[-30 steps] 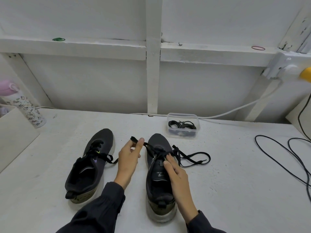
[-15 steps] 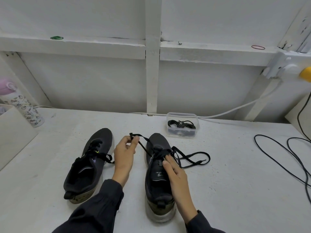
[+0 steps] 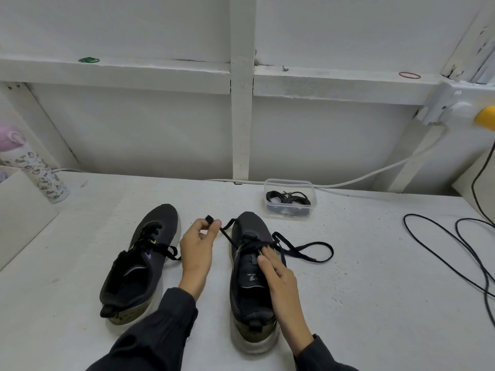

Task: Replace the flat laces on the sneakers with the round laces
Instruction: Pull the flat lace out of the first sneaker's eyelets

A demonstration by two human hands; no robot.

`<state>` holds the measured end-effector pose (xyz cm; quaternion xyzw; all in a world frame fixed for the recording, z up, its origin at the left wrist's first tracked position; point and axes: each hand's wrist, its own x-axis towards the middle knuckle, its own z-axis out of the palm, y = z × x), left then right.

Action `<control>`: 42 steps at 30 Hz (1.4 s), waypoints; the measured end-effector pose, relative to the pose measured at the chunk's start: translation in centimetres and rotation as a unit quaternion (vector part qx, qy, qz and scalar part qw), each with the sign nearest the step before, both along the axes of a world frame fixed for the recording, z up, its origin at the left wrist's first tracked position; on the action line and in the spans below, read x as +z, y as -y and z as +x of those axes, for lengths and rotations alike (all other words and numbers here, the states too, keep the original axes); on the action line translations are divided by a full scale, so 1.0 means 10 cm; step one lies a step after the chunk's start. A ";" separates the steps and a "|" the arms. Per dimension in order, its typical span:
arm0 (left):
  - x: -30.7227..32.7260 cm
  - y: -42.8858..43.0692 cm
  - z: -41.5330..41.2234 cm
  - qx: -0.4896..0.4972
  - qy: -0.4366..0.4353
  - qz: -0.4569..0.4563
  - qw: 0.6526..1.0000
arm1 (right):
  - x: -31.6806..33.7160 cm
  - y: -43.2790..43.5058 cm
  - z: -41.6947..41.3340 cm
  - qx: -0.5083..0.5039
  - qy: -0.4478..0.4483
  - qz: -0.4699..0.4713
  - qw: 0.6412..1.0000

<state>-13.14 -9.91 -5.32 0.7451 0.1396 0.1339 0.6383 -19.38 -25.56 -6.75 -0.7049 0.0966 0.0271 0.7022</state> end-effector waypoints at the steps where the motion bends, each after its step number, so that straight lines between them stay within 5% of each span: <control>1: 0.00 0.01 -0.01 0.002 0.001 -0.007 1.000 | 0.00 0.00 0.00 0.000 0.001 -0.001 1.000; 9: -0.18 0.13 -0.18 -0.136 -0.060 0.037 0.988 | 0.00 0.00 0.02 0.004 0.004 0.002 1.000; 17: 0.08 0.02 -0.04 0.036 0.019 -0.007 0.999 | -0.02 0.01 0.01 0.002 -0.002 0.008 1.000; 26: -0.17 0.12 -0.18 -0.129 -0.056 0.057 0.988 | 0.00 0.00 0.02 0.002 0.003 0.010 1.000; 29: -0.10 0.04 -0.06 -0.068 -0.020 0.107 0.992 | -0.01 0.01 0.01 0.003 0.003 0.016 1.000; 33: 0.10 -0.08 0.08 0.031 0.033 0.040 0.998 | -0.01 0.00 0.01 0.007 0.003 0.013 1.000; 42: -0.16 0.15 -0.19 -0.135 -0.070 0.035 0.988 | 0.01 0.00 0.01 -0.003 0.001 0.023 1.000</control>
